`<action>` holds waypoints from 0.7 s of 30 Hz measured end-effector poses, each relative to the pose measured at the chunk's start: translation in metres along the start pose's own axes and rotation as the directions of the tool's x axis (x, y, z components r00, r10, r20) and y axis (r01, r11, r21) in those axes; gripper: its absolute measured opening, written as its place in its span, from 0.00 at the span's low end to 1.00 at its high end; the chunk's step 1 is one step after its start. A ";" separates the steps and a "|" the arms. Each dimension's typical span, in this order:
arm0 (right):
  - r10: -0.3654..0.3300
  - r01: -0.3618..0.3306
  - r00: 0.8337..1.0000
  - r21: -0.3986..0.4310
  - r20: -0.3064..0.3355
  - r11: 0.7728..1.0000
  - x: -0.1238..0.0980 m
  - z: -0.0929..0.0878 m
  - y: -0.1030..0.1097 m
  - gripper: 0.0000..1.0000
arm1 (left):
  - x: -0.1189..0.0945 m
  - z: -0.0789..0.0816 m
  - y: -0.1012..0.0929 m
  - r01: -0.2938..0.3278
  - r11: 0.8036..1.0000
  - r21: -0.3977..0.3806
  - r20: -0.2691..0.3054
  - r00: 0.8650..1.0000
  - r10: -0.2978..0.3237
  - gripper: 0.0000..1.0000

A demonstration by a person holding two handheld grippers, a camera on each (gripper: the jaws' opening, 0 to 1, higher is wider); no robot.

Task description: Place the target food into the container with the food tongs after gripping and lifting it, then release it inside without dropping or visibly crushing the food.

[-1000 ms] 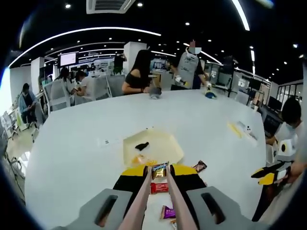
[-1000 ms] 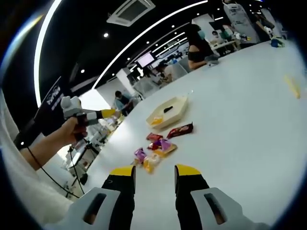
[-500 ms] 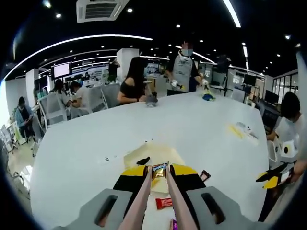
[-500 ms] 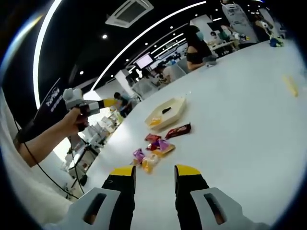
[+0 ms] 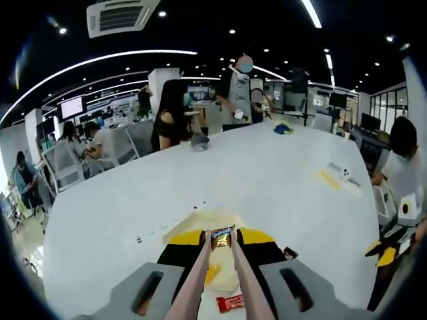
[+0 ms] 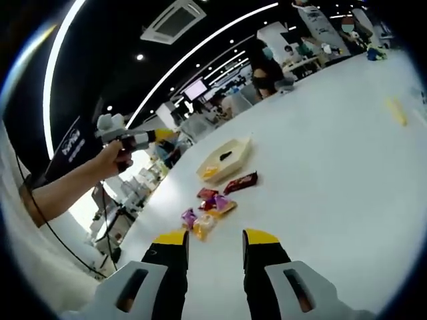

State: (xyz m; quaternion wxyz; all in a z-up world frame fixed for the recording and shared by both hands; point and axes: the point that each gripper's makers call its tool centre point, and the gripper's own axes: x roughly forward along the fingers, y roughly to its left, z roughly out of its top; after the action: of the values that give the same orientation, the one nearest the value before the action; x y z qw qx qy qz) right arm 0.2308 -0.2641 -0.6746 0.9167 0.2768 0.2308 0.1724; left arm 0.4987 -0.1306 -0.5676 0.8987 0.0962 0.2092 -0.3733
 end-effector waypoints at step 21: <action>-0.039 0.038 0.997 0.012 0.064 0.999 -0.016 0.010 -0.014 0.31 | 0.048 -0.001 0.011 0.012 0.999 0.039 -0.071 0.997 -0.009 0.17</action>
State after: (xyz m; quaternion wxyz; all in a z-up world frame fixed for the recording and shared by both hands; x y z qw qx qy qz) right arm 0.2257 -0.2864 -0.6702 0.9253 0.2828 0.2075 0.1444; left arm 0.5371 -0.1527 -0.5896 0.8866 0.1257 0.2340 -0.3786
